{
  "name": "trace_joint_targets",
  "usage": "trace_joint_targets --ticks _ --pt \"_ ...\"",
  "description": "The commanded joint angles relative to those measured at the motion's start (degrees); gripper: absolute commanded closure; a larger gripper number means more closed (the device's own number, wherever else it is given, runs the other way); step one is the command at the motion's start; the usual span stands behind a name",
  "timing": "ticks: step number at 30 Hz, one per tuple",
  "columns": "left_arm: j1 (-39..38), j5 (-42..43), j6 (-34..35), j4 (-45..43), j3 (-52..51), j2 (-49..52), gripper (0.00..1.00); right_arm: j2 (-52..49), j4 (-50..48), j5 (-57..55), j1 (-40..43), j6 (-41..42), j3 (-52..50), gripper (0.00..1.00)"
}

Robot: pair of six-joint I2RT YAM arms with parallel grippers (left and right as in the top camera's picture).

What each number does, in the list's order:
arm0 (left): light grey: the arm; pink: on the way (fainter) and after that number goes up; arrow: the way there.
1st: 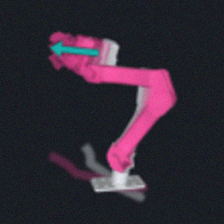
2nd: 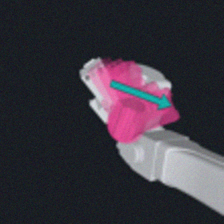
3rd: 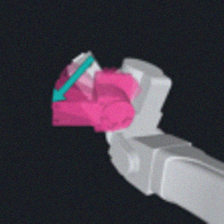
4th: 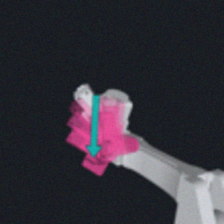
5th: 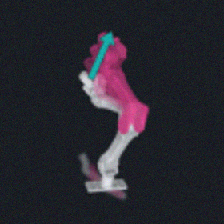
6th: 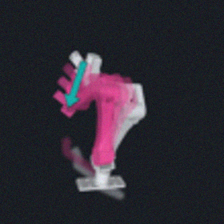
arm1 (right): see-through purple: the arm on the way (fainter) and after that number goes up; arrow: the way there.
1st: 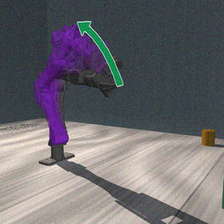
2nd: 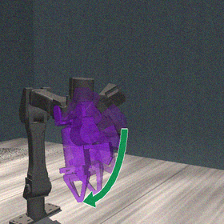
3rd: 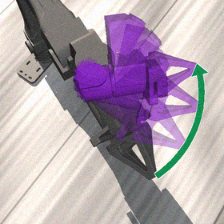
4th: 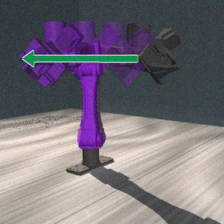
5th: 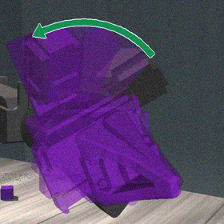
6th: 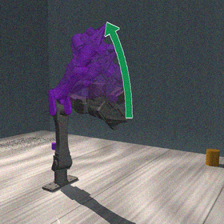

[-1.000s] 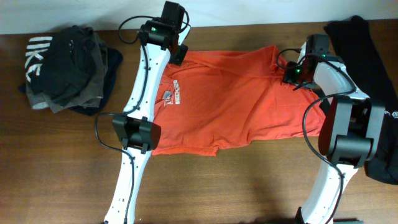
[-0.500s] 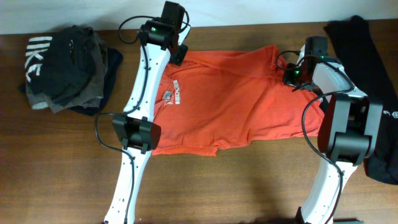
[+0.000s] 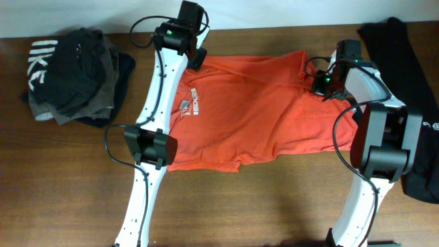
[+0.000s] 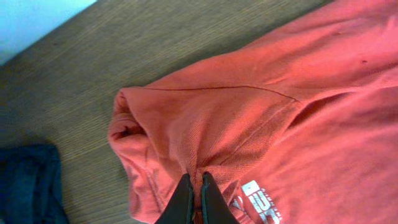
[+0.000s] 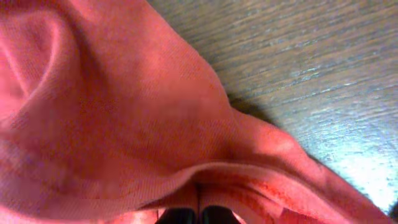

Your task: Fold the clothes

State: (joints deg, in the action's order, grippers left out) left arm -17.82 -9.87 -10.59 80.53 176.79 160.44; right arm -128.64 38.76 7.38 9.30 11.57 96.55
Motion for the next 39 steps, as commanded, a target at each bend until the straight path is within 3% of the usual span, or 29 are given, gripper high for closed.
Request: trace_joint_targets --ticks 1,11,15,17,20,29,34,35,37,39 --pt "0.4 -2.2 0.7 -0.3 3.1 -0.7 0.99 3.1 4.7 0.3 -0.2 -0.6 6.7 0.96" --pt "1.0 -3.7 0.7 -0.1 3.1 -6.0 0.99 4.4 18.6 -0.4 -0.2 -2.3 19.8 0.96" --pt "1.6 -3.6 0.9 0.4 3.1 -7.5 0.99 4.4 19.6 -0.5 -0.2 -2.3 21.3 0.96" --pt "1.7 -3.5 0.9 1.0 3.1 -7.9 0.99 4.4 20.1 -0.3 -0.2 -2.3 21.3 0.90" --pt "1.7 -3.5 0.9 1.9 3.0 -7.9 0.99 4.4 20.9 -0.3 -0.3 -2.3 21.1 0.96" --pt "1.7 -3.5 0.9 2.3 3.0 -7.9 0.99 4.4 21.1 -0.3 -0.3 -2.3 21.1 0.96" --pt "1.7 -3.4 0.9 2.3 3.0 -7.9 0.99 4.4 21.3 -0.3 -0.3 -2.3 21.1 0.90" --pt "1.7 -3.4 0.9 2.3 3.0 -7.9 0.99 4.4 21.4 -0.3 -0.3 -2.3 21.1 0.82" --pt "1.7 -3.4 0.9 2.3 3.0 -7.9 0.99 4.4 21.5 -0.3 -0.3 -2.3 21.1 0.85" --pt "1.7 -3.4 0.9 2.3 3.0 -7.9 0.99 4.4 21.6 -0.3 -0.3 -2.3 21.1 0.96"
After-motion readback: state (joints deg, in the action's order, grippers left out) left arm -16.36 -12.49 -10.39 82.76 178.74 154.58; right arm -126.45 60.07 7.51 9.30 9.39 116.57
